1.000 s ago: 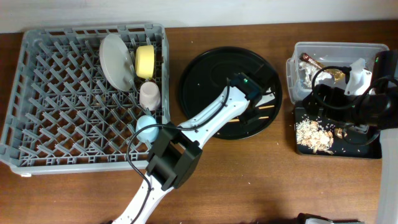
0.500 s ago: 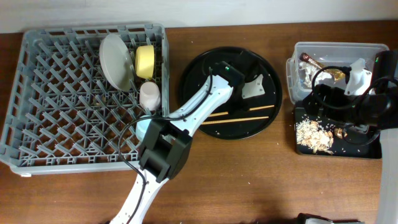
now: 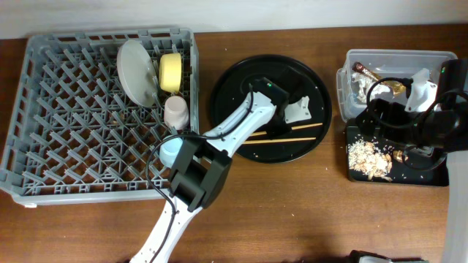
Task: Sort waste into correct bins and load items into the dishwasher rack
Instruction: 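Grasp one wooden chopstick with the left gripper, then carry the chopstick with the left gripper into the rack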
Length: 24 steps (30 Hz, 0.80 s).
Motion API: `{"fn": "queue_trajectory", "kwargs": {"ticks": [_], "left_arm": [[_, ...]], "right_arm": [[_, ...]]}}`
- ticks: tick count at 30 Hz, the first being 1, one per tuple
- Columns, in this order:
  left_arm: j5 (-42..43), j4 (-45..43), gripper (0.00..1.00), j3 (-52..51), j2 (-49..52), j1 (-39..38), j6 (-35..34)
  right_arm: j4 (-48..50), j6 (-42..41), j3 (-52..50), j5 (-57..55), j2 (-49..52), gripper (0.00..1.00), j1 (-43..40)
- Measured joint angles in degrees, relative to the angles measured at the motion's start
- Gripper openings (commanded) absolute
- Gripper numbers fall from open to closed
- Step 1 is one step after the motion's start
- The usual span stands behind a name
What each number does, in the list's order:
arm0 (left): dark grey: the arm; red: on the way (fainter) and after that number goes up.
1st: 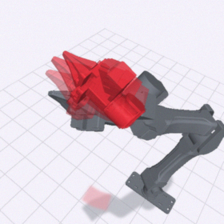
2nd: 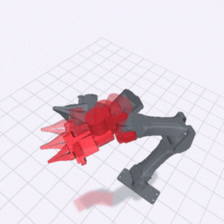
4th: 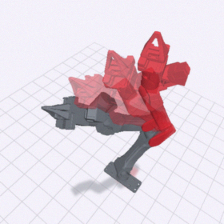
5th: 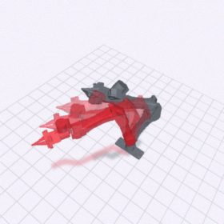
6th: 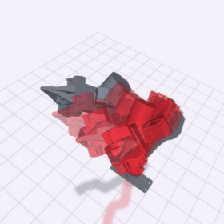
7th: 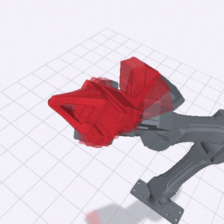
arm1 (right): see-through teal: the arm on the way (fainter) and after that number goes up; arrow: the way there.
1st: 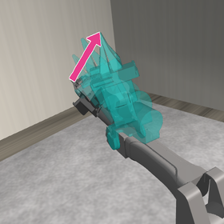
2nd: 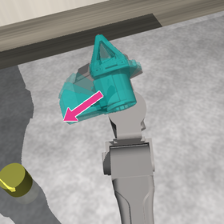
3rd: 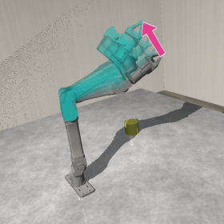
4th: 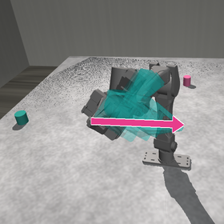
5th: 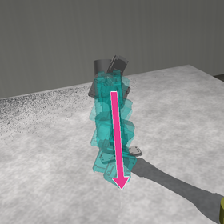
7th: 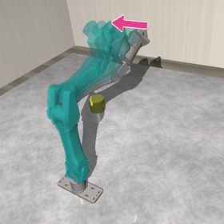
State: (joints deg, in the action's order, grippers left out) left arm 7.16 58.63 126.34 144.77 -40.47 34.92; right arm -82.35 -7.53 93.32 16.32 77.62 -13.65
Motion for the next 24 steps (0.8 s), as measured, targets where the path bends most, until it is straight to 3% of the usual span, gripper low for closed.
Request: {"fn": "queue_trajectory", "kwargs": {"ticks": [4,7,12,18,20,24], "left_arm": [[-0.5,0.1,0.0,0.2,0.0,-0.3,-0.2],[-3.8,2.9,0.0,2.6,0.6,-0.7,-4.8],[-7.5,12.6,0.0,18.6,0.2,2.2,-15.5],[-14.1,32.0,0.0,40.0,-9.3,10.1,-27.5],[-17.3,37.3,0.0,42.0,-12.9,13.7,-30.3],[-18.9,37.9,0.0,40.1,-16.9,23.0,-33.7]], "right_arm": [[0.0,0.0,0.0,0.0,0.0,0.98,0.0],[0.0,0.1,0.0,0.0,0.0,0.99,0.0],[0.0,0.0,0.0,0.0,0.0,0.98,0.0],[0.0,0.0,0.0,0.0,0.0,0.98,0.0],[0.0,0.0,0.0,0.0,0.0,0.98,0.0],[0.0,0.0,0.0,0.0,0.0,0.98,0.0]]}}
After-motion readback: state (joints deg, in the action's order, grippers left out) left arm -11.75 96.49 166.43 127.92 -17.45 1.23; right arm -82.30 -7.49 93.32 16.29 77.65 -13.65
